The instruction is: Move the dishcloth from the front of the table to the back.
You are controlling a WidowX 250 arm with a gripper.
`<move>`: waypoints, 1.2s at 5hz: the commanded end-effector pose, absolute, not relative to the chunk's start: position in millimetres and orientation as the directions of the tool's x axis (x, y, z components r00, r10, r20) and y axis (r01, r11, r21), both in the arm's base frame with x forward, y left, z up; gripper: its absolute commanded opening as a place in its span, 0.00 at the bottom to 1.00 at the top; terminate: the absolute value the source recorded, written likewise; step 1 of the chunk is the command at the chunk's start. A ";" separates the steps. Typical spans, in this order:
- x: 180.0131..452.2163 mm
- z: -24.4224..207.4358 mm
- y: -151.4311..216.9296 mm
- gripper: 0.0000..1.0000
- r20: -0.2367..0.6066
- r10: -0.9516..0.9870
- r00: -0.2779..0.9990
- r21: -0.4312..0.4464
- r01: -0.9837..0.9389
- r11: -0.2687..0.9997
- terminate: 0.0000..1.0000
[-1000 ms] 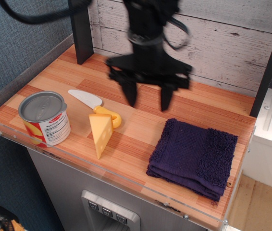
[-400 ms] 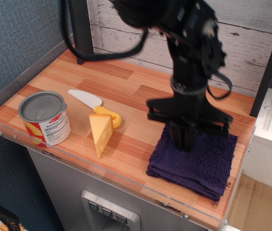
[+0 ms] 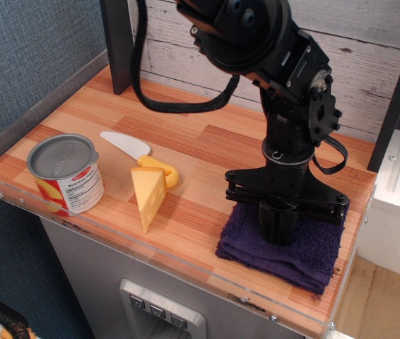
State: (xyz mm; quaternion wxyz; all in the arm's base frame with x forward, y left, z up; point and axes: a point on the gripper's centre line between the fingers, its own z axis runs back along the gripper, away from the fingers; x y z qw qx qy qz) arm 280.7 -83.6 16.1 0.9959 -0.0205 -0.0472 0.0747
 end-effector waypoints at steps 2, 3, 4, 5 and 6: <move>304.2 19.7 -39.4 0.00 0.165 0.609 0.776 -0.116 -0.598 0.793 0.00; 312.2 19.6 -21.8 0.00 0.133 0.771 0.623 -0.173 -0.751 0.637 0.00; 325.6 22.4 -6.6 0.00 0.111 0.872 0.477 -0.225 -0.843 0.489 0.00; 339.6 24.3 4.9 0.00 0.110 0.905 0.411 -0.243 -0.872 0.425 0.00; 349.4 26.2 14.1 0.00 0.092 0.932 0.352 -0.257 -0.896 0.364 0.00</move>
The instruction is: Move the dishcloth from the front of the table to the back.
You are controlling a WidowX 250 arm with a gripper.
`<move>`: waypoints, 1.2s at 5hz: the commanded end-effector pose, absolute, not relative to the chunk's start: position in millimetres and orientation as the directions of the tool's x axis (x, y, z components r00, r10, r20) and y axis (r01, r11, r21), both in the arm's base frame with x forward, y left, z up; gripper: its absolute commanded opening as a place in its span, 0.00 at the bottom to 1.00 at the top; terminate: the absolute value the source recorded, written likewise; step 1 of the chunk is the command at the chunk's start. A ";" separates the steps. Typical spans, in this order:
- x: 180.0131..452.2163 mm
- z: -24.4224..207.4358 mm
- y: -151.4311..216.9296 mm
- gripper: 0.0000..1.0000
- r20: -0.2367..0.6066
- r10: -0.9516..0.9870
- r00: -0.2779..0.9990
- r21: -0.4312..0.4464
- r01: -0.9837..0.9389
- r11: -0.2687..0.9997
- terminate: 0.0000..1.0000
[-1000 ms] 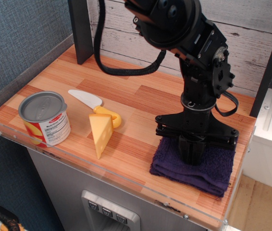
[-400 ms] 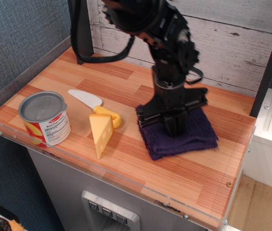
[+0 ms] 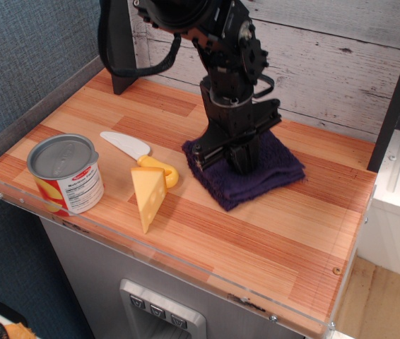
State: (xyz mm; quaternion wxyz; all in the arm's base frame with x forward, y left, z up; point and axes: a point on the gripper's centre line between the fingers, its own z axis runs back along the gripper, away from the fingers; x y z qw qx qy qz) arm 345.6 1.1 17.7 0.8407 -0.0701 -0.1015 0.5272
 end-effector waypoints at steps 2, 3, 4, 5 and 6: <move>349.6 29.5 31.7 0.00 0.070 0.989 0.131 -0.216 -0.966 0.144 0.00; 356.0 29.3 42.6 0.00 0.054 0.993 0.104 -0.213 -0.970 0.113 0.00; 362.1 26.0 51.9 0.00 0.063 0.995 0.074 -0.212 -0.974 0.086 0.00; 367.7 26.0 57.7 0.00 0.053 0.996 0.067 -0.229 -0.970 0.077 0.00; 372.9 29.4 59.6 0.00 0.042 0.998 0.046 -0.247 -0.968 0.055 0.00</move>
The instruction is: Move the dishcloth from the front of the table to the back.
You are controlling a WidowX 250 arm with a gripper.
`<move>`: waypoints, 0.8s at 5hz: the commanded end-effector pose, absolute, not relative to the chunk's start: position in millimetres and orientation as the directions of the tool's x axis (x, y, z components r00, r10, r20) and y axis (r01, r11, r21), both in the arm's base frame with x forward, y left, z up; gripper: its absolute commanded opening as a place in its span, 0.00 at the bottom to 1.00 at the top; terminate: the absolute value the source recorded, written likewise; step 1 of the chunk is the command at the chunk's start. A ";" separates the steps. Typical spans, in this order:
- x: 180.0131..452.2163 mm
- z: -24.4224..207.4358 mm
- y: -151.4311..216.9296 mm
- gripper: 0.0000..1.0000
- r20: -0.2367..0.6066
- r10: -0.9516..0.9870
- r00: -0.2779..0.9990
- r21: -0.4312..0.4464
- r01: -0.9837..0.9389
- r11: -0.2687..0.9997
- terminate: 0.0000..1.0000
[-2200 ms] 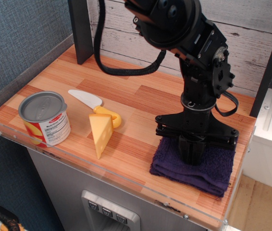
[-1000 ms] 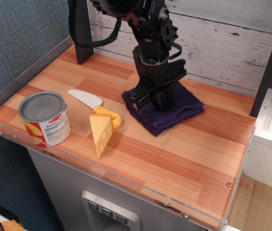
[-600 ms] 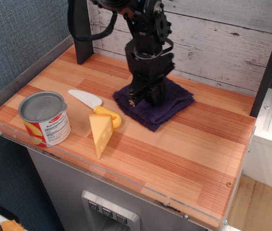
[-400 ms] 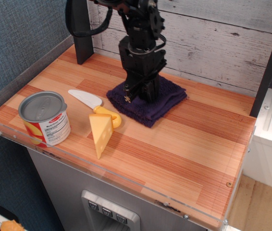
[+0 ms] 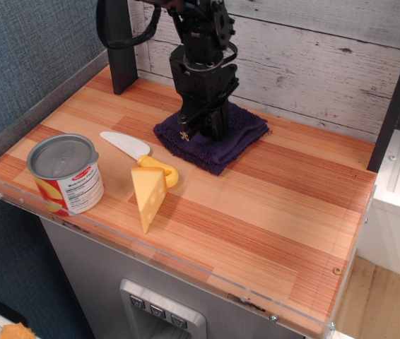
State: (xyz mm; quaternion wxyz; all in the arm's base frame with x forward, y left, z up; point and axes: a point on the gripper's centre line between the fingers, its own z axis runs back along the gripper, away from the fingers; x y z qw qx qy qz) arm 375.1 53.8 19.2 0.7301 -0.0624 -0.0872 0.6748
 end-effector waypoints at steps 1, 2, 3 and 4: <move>377.8 30.7 59.4 0.00 0.044 0.998 0.041 -0.248 -0.968 0.050 0.00; 382.6 33.1 55.6 0.00 0.042 0.997 0.063 -0.254 -0.965 0.072 0.00; 385.8 37.0 51.5 0.00 0.061 0.996 0.071 -0.241 -0.967 0.084 0.00; 384.3 43.7 49.8 0.00 0.052 0.995 0.088 -0.268 -0.958 0.099 0.00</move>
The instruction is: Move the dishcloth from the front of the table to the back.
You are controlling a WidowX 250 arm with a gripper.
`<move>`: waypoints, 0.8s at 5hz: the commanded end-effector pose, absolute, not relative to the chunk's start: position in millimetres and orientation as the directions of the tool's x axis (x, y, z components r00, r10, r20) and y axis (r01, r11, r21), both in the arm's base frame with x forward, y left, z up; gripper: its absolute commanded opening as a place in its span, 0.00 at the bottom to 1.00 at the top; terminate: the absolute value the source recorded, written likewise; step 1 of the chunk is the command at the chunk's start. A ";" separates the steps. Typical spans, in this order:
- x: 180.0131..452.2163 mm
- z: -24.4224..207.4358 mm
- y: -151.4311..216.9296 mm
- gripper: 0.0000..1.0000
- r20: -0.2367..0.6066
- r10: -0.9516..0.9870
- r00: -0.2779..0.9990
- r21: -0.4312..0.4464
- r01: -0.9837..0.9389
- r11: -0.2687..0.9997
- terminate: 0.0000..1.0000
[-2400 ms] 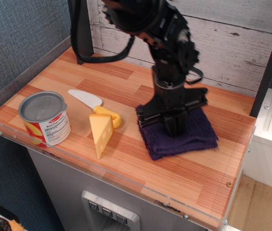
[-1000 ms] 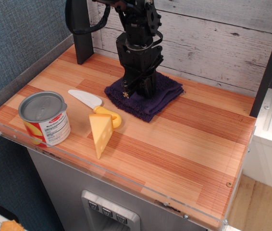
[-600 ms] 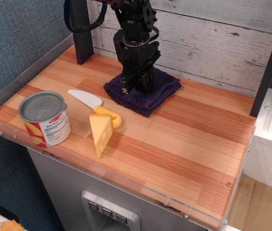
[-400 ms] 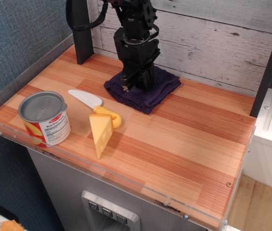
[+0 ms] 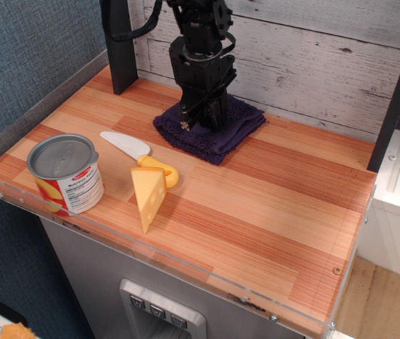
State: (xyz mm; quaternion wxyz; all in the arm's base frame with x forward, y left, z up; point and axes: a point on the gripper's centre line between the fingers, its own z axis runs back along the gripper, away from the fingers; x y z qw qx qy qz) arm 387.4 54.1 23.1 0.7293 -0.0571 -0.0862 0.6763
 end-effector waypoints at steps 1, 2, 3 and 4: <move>385.3 51.8 46.3 1.00 0.075 0.988 0.132 -0.285 -0.947 0.148 0.00; 386.5 61.5 44.6 1.00 0.102 0.982 0.157 -0.310 -0.933 0.181 0.00; 389.0 74.5 44.3 1.00 0.127 0.978 0.164 -0.336 -0.921 0.198 0.00; 391.0 93.1 38.9 1.00 0.133 0.974 0.181 -0.383 -0.897 0.219 0.00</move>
